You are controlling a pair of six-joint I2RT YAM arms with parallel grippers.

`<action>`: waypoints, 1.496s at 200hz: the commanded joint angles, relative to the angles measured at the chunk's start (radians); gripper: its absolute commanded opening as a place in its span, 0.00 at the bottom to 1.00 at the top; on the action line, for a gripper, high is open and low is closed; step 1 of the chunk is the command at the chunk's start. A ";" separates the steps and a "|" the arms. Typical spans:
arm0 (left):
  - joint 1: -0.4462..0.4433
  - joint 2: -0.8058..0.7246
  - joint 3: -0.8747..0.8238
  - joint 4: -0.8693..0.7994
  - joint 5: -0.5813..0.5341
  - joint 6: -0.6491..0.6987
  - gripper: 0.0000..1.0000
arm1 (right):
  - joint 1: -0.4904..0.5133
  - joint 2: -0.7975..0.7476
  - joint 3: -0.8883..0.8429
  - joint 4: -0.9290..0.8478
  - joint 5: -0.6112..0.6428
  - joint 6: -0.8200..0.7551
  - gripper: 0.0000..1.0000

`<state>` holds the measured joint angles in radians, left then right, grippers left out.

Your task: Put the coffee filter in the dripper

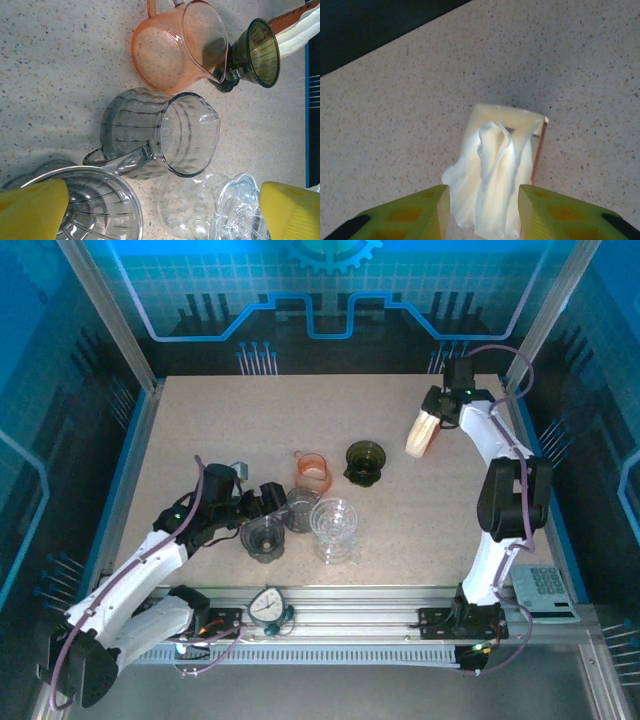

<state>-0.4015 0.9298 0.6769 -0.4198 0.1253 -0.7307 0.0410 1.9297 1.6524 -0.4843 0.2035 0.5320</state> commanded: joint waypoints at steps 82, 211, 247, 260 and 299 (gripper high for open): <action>-0.006 0.024 0.014 0.016 0.006 0.034 0.99 | -0.048 0.106 0.137 -0.112 0.038 0.055 0.32; -0.005 0.065 0.014 0.033 0.004 0.024 0.99 | -0.081 0.156 0.142 -0.094 -0.021 0.031 0.23; -0.003 0.066 0.011 0.034 0.002 0.021 0.99 | -0.082 0.166 0.149 -0.106 -0.029 0.020 0.23; -0.004 0.066 0.010 0.035 0.002 0.019 0.99 | -0.083 0.164 0.140 -0.097 -0.030 0.018 0.23; -0.004 0.068 0.009 0.035 0.001 0.017 0.99 | -0.084 0.171 0.140 -0.100 -0.038 0.008 0.20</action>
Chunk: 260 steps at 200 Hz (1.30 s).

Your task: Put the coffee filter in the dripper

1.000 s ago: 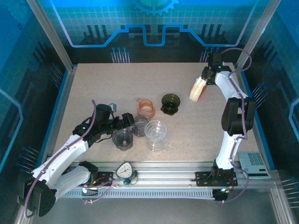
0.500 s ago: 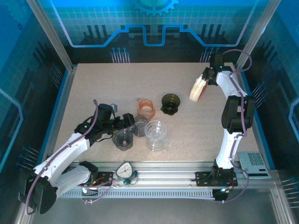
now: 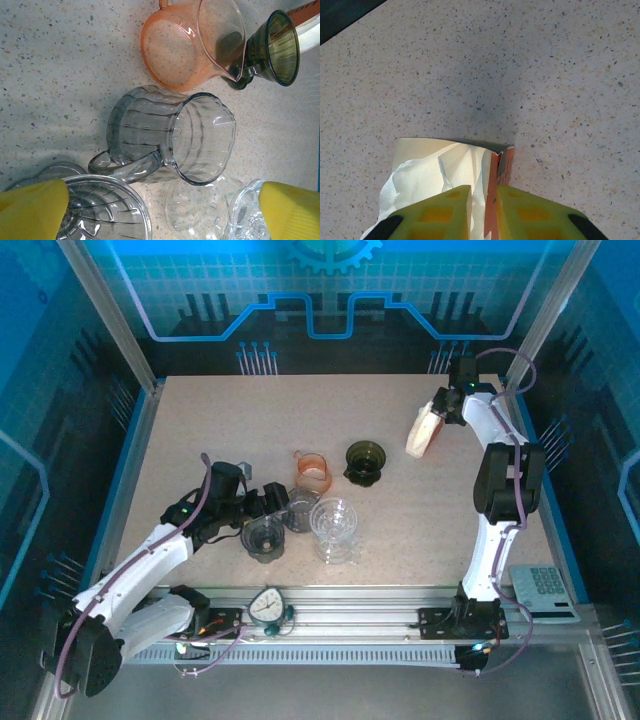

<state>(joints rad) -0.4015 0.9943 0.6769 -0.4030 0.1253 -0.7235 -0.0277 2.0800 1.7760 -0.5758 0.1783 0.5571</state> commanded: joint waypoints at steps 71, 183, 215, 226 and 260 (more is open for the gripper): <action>-0.005 0.004 0.000 0.028 0.004 -0.002 0.99 | -0.017 0.000 -0.001 0.005 -0.065 -0.107 0.08; -0.004 0.004 -0.013 0.035 0.010 -0.011 0.99 | 0.043 -0.085 0.017 -0.067 -0.148 -0.447 0.09; -0.004 0.009 -0.017 0.042 0.016 -0.017 0.99 | 0.089 -0.099 -0.002 -0.080 -0.115 -0.518 0.09; -0.004 0.007 -0.017 0.044 0.018 -0.020 0.99 | 0.099 -0.094 -0.007 -0.079 -0.107 -0.526 0.10; -0.005 0.000 -0.017 0.033 0.019 -0.014 0.99 | 0.110 -0.073 -0.019 -0.080 -0.105 -0.516 0.10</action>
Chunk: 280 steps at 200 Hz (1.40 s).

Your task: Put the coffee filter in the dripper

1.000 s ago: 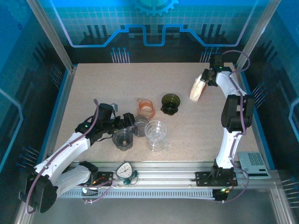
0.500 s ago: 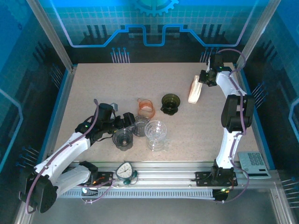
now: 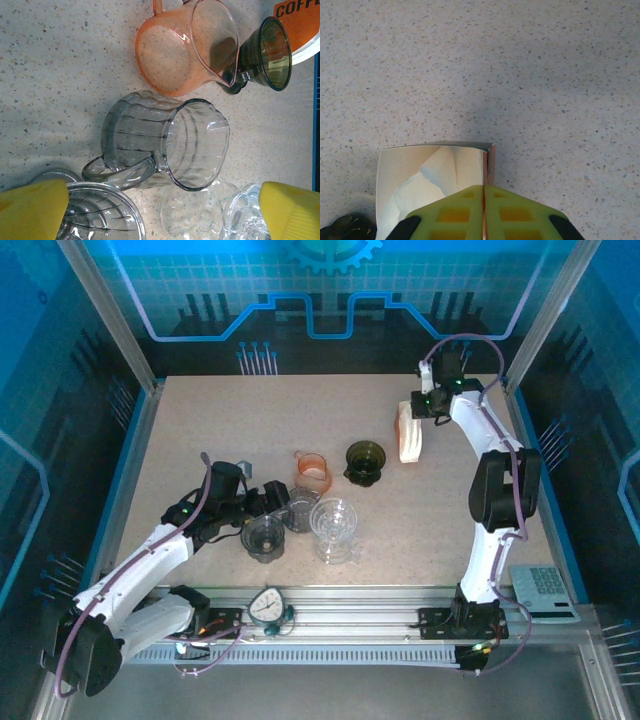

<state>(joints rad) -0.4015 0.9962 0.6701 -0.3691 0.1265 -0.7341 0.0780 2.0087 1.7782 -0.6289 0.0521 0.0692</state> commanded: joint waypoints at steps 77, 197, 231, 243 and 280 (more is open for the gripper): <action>-0.005 -0.013 -0.015 -0.007 0.015 0.002 0.99 | 0.028 -0.016 -0.023 -0.032 0.080 0.010 0.30; -0.004 -0.002 -0.003 0.014 0.030 0.005 0.99 | 0.110 -0.165 -0.200 0.051 0.154 0.453 0.37; -0.003 0.005 0.006 0.010 0.033 0.018 0.99 | 0.147 -0.136 -0.197 0.084 0.193 0.544 0.37; -0.003 0.004 0.006 0.008 0.032 0.023 0.99 | 0.160 -0.115 -0.172 0.070 0.212 0.552 0.36; -0.001 0.004 -0.001 0.009 0.032 0.032 0.99 | 0.191 -0.081 -0.157 0.118 0.095 0.497 0.43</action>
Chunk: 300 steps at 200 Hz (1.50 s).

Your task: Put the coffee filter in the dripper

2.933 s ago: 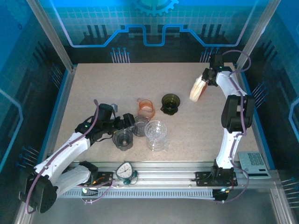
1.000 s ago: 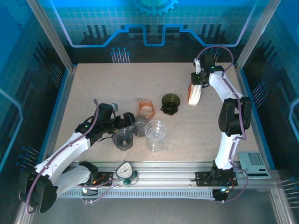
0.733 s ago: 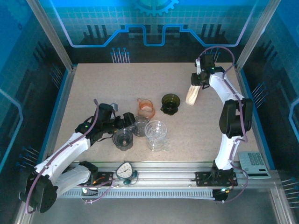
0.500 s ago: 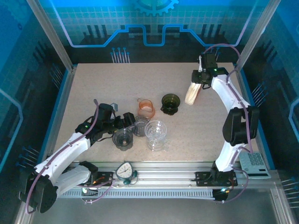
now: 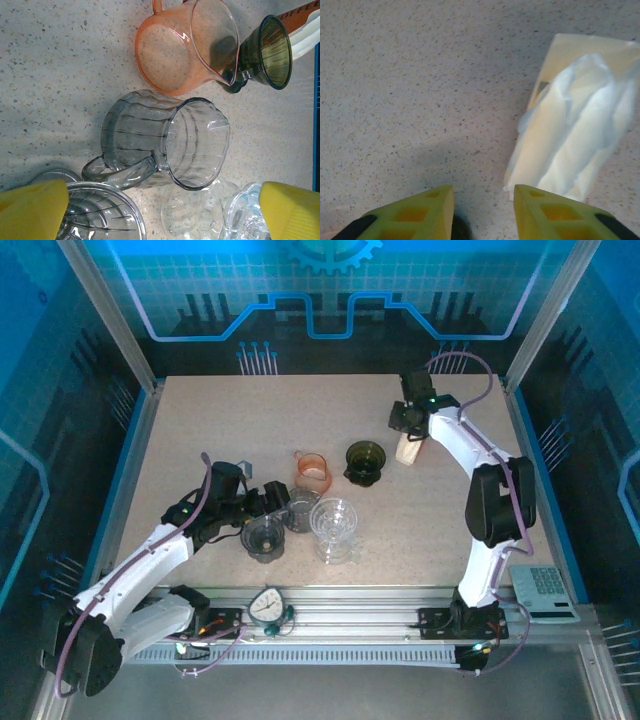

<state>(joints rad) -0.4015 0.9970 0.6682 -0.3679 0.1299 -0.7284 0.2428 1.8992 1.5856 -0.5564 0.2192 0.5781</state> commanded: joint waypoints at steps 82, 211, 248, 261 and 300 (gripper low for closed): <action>0.006 -0.001 -0.006 0.007 0.031 0.030 0.99 | 0.049 0.188 0.218 -0.031 -0.071 0.003 0.48; 0.017 -0.011 -0.012 0.008 0.033 0.028 0.99 | 0.043 0.246 0.259 -0.161 0.046 -0.038 0.48; 0.017 -0.012 -0.017 0.012 0.033 0.022 0.99 | 0.039 0.223 0.227 -0.162 0.065 -0.056 0.48; 0.018 -0.013 -0.019 0.013 0.034 0.019 0.99 | 0.036 0.211 0.209 -0.161 0.069 -0.058 0.47; 0.019 -0.017 -0.024 0.012 0.034 0.016 0.99 | 0.029 0.164 0.134 -0.133 0.078 -0.066 0.47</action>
<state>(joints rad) -0.3889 0.9985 0.6621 -0.3672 0.1402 -0.7235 0.2840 2.1296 1.7569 -0.6876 0.2707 0.5255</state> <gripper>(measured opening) 0.990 0.474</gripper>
